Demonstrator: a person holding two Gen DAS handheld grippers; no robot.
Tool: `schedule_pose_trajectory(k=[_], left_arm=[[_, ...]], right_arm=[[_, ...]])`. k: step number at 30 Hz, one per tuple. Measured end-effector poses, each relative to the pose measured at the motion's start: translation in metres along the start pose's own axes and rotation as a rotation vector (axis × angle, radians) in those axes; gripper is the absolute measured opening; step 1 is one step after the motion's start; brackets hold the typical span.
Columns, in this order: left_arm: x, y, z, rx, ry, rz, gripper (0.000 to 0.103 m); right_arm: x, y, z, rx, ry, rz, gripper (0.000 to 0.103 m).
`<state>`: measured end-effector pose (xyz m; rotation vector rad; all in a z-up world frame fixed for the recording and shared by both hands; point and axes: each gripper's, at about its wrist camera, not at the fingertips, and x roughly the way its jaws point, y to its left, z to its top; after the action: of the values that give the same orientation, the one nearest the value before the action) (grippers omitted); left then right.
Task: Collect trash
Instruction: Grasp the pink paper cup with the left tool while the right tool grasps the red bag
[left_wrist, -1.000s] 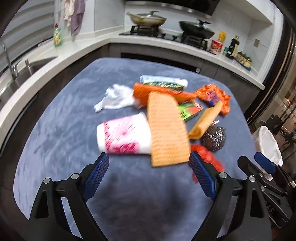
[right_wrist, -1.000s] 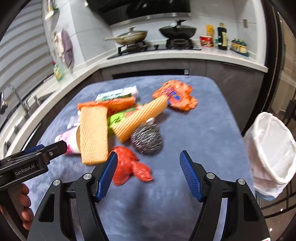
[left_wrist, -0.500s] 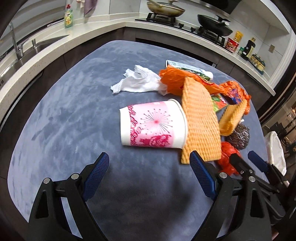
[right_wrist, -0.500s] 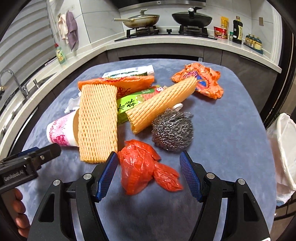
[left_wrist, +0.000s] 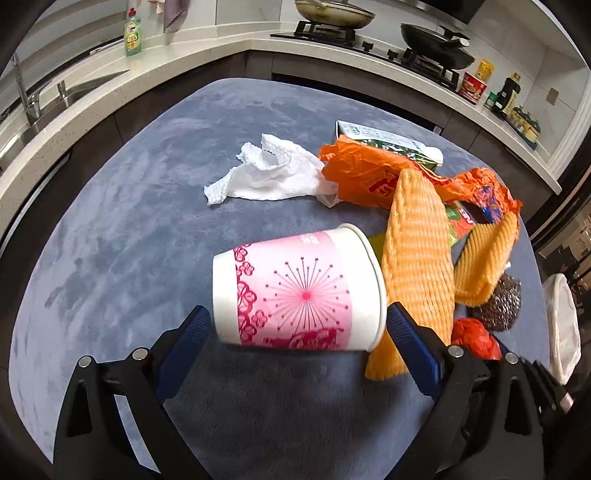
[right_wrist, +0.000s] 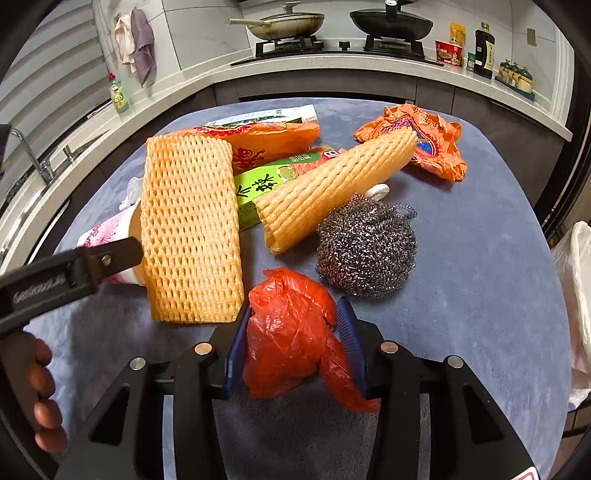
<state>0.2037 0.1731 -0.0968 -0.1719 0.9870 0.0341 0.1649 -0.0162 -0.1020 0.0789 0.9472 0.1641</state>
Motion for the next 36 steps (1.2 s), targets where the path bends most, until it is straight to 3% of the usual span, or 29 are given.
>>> schedule_pose_trajectory(k=[2,4,14,22,29,36], left_arm=[[0.002,0.0,0.002,-0.006,0.0,-0.001,0.09],[0.002,0.0,0.003,-0.007,-0.003,-0.003,0.081],[-0.025,0.007,0.005,-0.014,-0.065,0.006,0.081],[-0.07,0.007,0.011,-0.03,-0.146,-0.018,0.081],[-0.116,-0.022,0.015,0.011,-0.228,-0.096,0.081],[-0.153,-0.084,0.013,0.11,-0.288,-0.19,0.081]], right_arm=[[0.001,0.001,0.0,0.001,0.001,0.0,0.042],[0.0,0.002,0.0,-0.001,0.0,0.002,0.041],[-0.018,0.003,0.003,-0.01,-0.04,0.013,0.036],[-0.061,-0.009,0.011,0.025,-0.132,0.038,0.036],[-0.118,-0.034,0.017,0.065,-0.26,0.025,0.036],[-0.178,-0.081,0.017,0.139,-0.394,-0.034,0.036]])
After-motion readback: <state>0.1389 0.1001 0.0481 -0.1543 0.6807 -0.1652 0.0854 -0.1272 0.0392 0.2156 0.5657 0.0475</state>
